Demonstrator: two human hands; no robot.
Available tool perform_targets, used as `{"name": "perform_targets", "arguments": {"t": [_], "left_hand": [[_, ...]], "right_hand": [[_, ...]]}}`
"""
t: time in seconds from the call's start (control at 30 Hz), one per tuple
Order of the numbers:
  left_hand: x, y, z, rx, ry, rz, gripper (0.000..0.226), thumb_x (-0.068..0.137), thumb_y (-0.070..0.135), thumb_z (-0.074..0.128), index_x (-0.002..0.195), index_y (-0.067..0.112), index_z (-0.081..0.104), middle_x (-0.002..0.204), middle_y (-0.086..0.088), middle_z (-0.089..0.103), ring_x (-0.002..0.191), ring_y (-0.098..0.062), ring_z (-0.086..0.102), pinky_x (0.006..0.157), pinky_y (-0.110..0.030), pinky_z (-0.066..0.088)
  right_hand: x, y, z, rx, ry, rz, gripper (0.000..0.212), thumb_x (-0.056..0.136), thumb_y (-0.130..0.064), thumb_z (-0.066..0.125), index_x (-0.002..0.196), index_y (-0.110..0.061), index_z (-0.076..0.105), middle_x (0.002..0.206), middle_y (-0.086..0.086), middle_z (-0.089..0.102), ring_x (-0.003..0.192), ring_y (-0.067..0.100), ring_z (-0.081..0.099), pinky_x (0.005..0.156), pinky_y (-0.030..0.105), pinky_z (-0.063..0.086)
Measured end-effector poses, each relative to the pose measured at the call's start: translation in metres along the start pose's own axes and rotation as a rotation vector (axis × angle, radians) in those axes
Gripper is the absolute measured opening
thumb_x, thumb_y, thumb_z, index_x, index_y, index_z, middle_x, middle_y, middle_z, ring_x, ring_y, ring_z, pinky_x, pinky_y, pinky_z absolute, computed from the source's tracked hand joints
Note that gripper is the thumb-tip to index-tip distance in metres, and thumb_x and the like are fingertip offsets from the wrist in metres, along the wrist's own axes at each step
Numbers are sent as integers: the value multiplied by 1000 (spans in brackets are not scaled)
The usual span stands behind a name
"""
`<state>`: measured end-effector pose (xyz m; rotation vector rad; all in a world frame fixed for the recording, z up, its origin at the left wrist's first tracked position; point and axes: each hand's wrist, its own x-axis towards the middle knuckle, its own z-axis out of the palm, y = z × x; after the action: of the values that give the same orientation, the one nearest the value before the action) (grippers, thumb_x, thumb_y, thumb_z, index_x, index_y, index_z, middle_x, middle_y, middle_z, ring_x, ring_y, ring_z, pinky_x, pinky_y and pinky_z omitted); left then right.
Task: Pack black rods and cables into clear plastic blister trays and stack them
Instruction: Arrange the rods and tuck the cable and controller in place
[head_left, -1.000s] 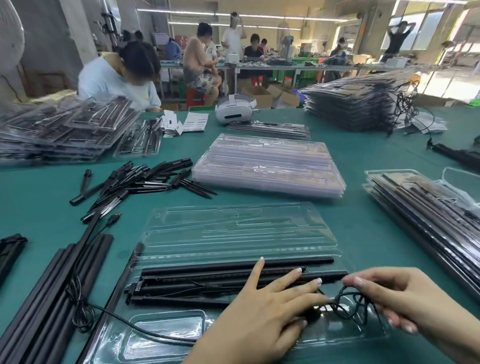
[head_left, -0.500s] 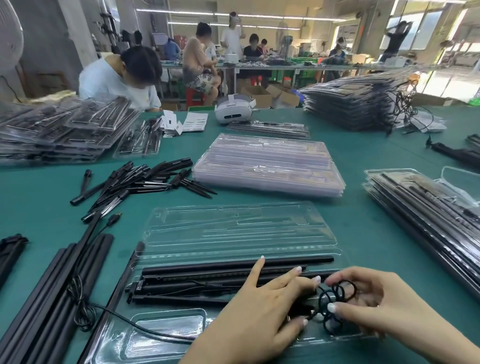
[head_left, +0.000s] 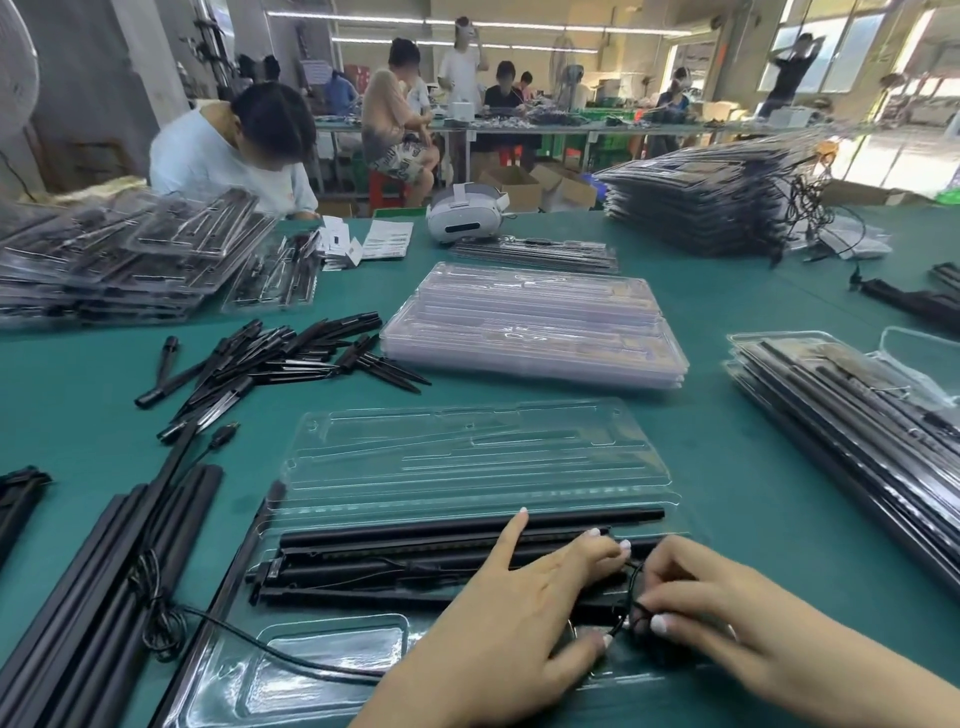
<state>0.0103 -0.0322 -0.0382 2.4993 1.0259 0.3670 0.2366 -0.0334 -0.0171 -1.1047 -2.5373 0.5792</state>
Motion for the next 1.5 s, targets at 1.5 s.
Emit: {"name": "perform_targets", "arguments": {"t": [1.5], "left_hand": [[-1, -4, 1, 35, 210, 26, 38, 96, 21, 43, 131, 27, 57, 143, 11, 45, 138, -3, 31, 114, -22, 25]], "right_hand": [[-10, 7, 10, -347, 246, -220, 28, 94, -38, 48, 104, -36, 74, 92, -3, 65, 79, 10, 61, 67, 19, 52]]}}
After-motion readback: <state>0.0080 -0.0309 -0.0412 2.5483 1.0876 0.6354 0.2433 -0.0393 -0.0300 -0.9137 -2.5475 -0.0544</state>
